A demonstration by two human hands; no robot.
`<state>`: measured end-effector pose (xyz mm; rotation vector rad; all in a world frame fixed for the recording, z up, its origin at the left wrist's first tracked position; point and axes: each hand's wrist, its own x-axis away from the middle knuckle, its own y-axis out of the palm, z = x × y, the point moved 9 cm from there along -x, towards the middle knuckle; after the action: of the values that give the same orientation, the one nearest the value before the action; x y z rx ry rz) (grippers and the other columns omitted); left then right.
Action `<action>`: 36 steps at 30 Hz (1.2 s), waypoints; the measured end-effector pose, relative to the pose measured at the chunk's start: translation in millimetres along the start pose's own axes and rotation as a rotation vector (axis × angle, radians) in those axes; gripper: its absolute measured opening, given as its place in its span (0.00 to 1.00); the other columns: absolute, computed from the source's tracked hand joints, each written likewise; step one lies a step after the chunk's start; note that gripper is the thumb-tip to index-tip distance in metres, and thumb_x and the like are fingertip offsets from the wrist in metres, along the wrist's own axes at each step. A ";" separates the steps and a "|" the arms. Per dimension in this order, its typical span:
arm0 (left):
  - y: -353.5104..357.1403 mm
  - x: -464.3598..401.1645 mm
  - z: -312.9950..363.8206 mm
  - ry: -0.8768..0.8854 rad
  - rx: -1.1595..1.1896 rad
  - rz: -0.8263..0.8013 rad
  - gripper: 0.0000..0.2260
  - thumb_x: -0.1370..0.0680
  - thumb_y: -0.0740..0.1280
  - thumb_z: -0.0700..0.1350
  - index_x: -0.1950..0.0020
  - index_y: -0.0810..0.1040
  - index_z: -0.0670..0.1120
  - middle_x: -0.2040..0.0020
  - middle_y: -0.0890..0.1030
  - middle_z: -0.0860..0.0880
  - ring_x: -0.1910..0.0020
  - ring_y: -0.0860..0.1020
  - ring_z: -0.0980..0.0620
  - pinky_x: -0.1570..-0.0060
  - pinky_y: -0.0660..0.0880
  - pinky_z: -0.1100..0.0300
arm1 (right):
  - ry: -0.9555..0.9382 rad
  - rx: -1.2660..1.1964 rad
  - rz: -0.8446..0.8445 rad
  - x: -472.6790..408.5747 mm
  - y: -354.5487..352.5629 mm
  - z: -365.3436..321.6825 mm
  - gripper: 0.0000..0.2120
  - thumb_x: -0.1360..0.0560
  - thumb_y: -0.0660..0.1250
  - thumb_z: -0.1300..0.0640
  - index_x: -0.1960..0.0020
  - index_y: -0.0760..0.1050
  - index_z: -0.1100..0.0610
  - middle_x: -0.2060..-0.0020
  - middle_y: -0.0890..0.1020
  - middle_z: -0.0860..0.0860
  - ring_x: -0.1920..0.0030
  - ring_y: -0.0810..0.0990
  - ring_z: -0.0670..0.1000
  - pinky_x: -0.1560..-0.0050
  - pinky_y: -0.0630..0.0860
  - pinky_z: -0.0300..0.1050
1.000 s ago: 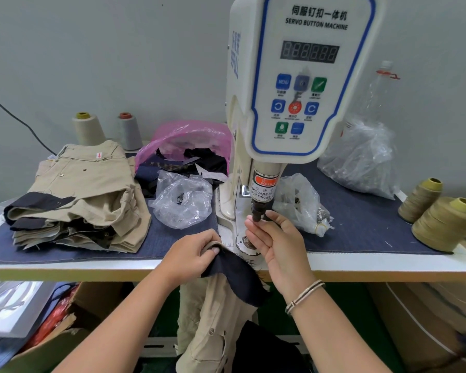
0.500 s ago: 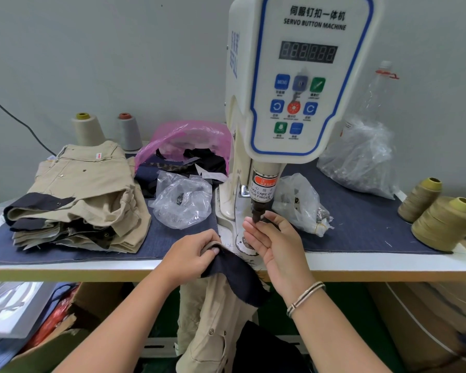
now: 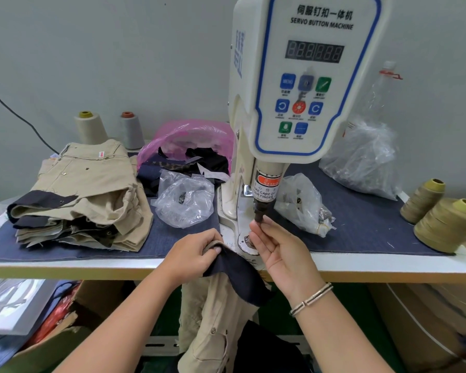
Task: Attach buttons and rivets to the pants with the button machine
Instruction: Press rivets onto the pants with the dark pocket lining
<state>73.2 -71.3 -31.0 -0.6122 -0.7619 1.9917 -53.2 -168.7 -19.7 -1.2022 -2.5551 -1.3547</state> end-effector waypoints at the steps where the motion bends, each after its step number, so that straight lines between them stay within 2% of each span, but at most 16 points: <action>1: 0.0 0.1 0.4 0.001 -0.003 0.000 0.14 0.23 0.65 0.42 0.60 0.70 0.61 0.63 0.77 0.61 0.59 0.74 0.58 0.52 0.72 0.54 | 0.017 0.014 0.006 0.9 -1.6 1.0 0.06 0.25 0.63 0.71 0.53 0.78 0.65 0.63 0.84 0.59 0.63 0.85 0.51 0.66 0.81 0.40; 8: 0.2 0.2 0.1 -0.006 0.001 -0.005 0.13 0.23 0.65 0.41 0.60 0.70 0.60 0.63 0.77 0.61 0.59 0.75 0.58 0.52 0.72 0.54 | 0.185 -0.139 0.004 9.3 1.2 13.9 0.10 0.26 0.63 0.71 0.62 0.80 0.67 0.66 0.84 0.59 0.66 0.85 0.52 0.69 0.81 0.43; 20: 1.7 -0.5 -4.0 -0.024 0.006 -0.016 0.07 0.23 0.65 0.42 0.57 0.74 0.54 0.61 0.79 0.57 0.57 0.76 0.54 0.51 0.73 0.51 | 0.251 -0.160 -0.019 10.8 3.2 12.5 0.05 0.26 0.63 0.70 0.55 0.77 0.69 0.63 0.84 0.61 0.64 0.85 0.54 0.70 0.81 0.45; 22: 1.9 -0.2 -4.0 -0.025 0.004 -0.016 0.07 0.22 0.65 0.42 0.57 0.74 0.54 0.61 0.79 0.57 0.57 0.76 0.54 0.51 0.73 0.51 | 0.280 -0.159 -0.032 12.1 5.1 12.5 0.05 0.29 0.64 0.70 0.55 0.77 0.69 0.63 0.84 0.61 0.64 0.85 0.54 0.69 0.82 0.45; 25: 2.0 -0.3 -4.4 -0.027 0.002 -0.018 0.08 0.22 0.64 0.42 0.57 0.74 0.56 0.61 0.79 0.57 0.57 0.76 0.54 0.51 0.73 0.51 | 0.297 -0.149 -0.055 11.3 10.6 11.7 0.10 0.36 0.66 0.70 0.54 0.77 0.69 0.63 0.83 0.61 0.65 0.85 0.54 0.69 0.82 0.45; 27: 2.1 -0.6 -4.8 -0.028 0.001 -0.019 0.08 0.22 0.65 0.42 0.57 0.74 0.56 0.61 0.79 0.58 0.57 0.77 0.54 0.51 0.73 0.51 | 0.291 -0.132 -0.061 10.1 12.9 11.2 0.10 0.37 0.67 0.70 0.55 0.77 0.69 0.63 0.83 0.61 0.65 0.85 0.54 0.69 0.81 0.45; 30: 2.1 -0.3 -4.7 -0.027 0.007 -0.018 0.08 0.23 0.65 0.42 0.57 0.74 0.56 0.61 0.79 0.58 0.57 0.77 0.54 0.51 0.73 0.51 | 0.267 -0.106 -0.042 8.2 7.9 10.4 0.05 0.30 0.65 0.71 0.56 0.77 0.69 0.63 0.84 0.61 0.65 0.85 0.54 0.70 0.81 0.44; 32: 1.8 0.0 -4.4 -0.024 0.006 -0.013 0.09 0.23 0.65 0.42 0.58 0.73 0.57 0.62 0.79 0.58 0.58 0.76 0.55 0.51 0.73 0.51 | 0.257 -0.101 -0.038 7.4 4.4 10.8 0.04 0.27 0.63 0.71 0.55 0.77 0.69 0.63 0.84 0.60 0.64 0.85 0.53 0.70 0.81 0.44; 36: 1.6 -0.2 -4.8 -0.022 0.007 -0.014 0.10 0.23 0.64 0.43 0.59 0.72 0.58 0.62 0.79 0.59 0.58 0.76 0.55 0.51 0.73 0.51 | 0.227 -0.085 -0.031 6.6 3.4 10.4 0.05 0.25 0.62 0.71 0.55 0.77 0.68 0.64 0.84 0.60 0.65 0.85 0.53 0.69 0.81 0.43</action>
<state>75.7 -70.8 -35.4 -0.5800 -0.7699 1.9900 -52.4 -156.1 -21.6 -0.9598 -2.3915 -1.5224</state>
